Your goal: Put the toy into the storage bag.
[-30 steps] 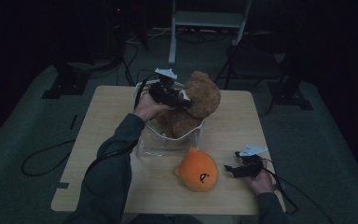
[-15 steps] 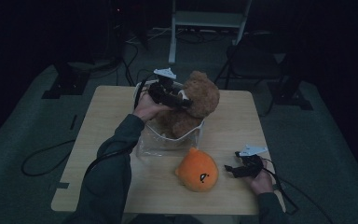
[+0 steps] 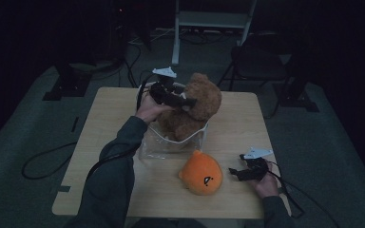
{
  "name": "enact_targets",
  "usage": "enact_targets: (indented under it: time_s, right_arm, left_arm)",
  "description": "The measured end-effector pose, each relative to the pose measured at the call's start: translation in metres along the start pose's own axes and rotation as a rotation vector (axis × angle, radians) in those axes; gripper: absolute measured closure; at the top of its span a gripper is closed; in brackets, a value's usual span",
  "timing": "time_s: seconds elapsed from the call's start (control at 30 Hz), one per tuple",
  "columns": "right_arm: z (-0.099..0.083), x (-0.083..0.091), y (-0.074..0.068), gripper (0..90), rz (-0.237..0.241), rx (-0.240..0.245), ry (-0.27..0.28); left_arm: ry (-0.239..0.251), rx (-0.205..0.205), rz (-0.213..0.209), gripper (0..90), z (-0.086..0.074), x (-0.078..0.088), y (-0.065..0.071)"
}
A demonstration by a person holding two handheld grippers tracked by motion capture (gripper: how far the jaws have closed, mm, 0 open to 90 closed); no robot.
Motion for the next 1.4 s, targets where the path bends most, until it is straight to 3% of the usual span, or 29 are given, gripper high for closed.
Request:
enact_targets:
  time_s: [0.07, 0.17, 0.3, 0.4, 0.5, 0.7, 0.93, 1.4]
  right_arm:
    - [0.000, 0.000, 0.000, 17.0, 0.000, 0.000, 0.000]
    - [0.000, 0.000, 0.000, 17.0, 0.000, 0.000, 0.000]
    - [0.000, 0.000, 0.000, 17.0, 0.000, 0.000, 0.000]
    - [0.000, 0.000, 0.000, 17.0, 0.000, 0.000, 0.000]
    - [0.000, 0.000, 0.000, 17.0, 0.000, 0.000, 0.000]
    - [0.000, 0.000, 0.000, 17.0, 0.000, 0.000, 0.000]
    - [0.000, 0.000, 0.000, 17.0, 0.000, 0.000, 0.000]
    - [0.000, 0.000, 0.000, 17.0, 0.000, 0.000, 0.000]
  left_arm:
    - [0.023, 0.010, -0.014, 23.1, 0.001, 0.002, 0.000]
    - [-0.006, 0.006, 0.010, 23.1, -0.001, 0.000, -0.003]
    - [-0.011, 0.007, 0.002, 23.2, -0.002, -0.001, -0.002]
    - [-0.127, 0.013, 0.043, 28.4, -0.010, -0.012, -0.005]
    - [-0.140, 0.022, 0.025, 31.6, -0.012, -0.014, -0.003]
    - [-0.201, -0.013, 0.008, 35.3, -0.016, -0.017, 0.003]
    - [-0.189, -0.026, 0.021, 36.8, -0.015, -0.013, 0.005]
    - [-0.081, -0.075, 0.049, 38.8, -0.010, 0.010, 0.018]
Point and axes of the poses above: each handheld gripper's, and its own axes: x roughly backward along the jaws, z roughly out of its top, y roughly to its right, the point moved 7 cm from there along -x, roughly forward along the jaws, and after that the axes turned 11 degrees about -z, right-handed, at the moved point
